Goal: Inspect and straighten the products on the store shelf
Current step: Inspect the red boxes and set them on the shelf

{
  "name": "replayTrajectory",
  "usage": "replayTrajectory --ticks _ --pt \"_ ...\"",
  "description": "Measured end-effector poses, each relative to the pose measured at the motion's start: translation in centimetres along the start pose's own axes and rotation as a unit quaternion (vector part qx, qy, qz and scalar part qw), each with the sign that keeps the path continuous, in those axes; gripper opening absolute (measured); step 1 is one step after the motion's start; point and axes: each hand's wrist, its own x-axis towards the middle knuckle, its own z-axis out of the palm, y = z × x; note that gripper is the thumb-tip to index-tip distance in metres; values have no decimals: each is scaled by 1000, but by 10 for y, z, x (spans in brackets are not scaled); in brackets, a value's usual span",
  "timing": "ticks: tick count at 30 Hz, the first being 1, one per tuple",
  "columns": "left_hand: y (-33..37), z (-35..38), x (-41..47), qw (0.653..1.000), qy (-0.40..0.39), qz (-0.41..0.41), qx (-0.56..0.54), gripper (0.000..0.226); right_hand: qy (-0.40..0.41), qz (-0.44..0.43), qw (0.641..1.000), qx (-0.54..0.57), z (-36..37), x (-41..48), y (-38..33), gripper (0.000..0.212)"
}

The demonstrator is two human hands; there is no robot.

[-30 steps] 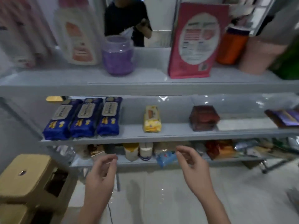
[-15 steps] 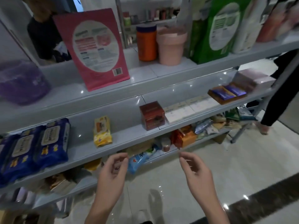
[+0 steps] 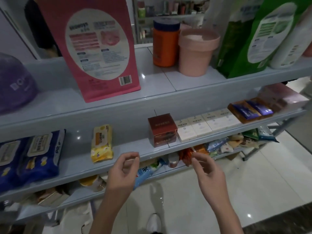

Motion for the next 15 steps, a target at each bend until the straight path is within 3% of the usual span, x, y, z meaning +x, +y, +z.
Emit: replayTrajectory --ticks 15 --pt "-31 50 89 999 18 -32 20 12 -32 7 998 -54 29 106 18 15"
